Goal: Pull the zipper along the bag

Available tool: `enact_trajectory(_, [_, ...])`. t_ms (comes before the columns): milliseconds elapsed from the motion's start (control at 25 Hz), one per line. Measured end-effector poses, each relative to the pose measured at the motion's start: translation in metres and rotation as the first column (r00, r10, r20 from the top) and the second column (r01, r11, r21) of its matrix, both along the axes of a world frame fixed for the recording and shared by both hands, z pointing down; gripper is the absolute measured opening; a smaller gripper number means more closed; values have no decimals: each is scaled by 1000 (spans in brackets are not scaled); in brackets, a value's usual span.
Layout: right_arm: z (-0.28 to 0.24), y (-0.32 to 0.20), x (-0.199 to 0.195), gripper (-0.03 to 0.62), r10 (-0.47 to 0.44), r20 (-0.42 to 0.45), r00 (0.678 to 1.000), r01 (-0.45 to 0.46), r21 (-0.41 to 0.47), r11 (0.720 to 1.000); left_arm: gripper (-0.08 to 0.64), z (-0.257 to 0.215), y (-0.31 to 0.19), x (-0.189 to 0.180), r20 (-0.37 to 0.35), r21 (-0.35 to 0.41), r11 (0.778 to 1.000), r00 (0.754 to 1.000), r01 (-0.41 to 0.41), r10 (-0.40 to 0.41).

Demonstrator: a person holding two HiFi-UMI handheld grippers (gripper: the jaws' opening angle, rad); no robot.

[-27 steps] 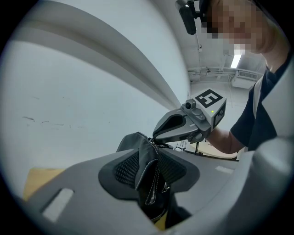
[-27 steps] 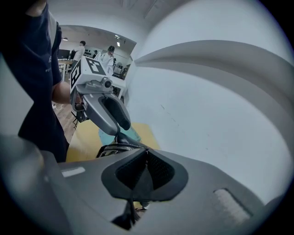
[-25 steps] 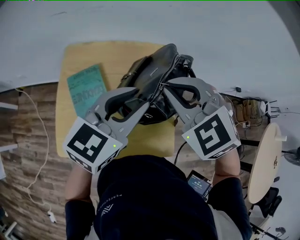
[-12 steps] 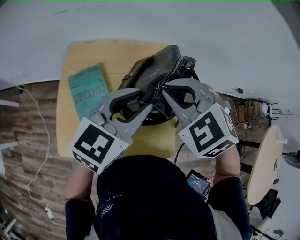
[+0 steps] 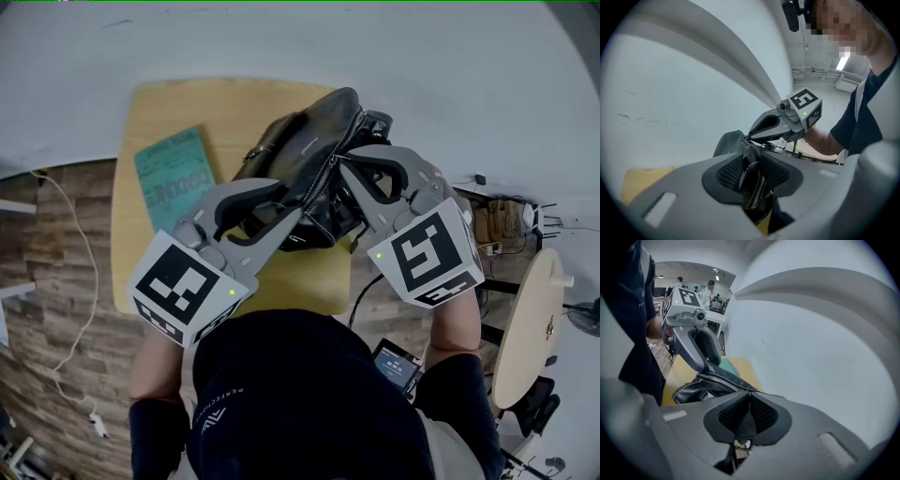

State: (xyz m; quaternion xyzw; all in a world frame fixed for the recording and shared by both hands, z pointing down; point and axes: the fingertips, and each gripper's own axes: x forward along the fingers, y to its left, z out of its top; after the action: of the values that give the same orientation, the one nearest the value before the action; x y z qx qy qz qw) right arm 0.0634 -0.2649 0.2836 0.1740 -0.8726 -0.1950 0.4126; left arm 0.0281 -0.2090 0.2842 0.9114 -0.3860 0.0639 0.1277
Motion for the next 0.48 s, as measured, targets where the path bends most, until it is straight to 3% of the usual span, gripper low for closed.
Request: enact_trajectory(480, [-7, -53, 28, 17, 165, -20, 986, -161, 140, 977, 132, 1, 1, 2, -17, -19, 999, 999, -36, 36])
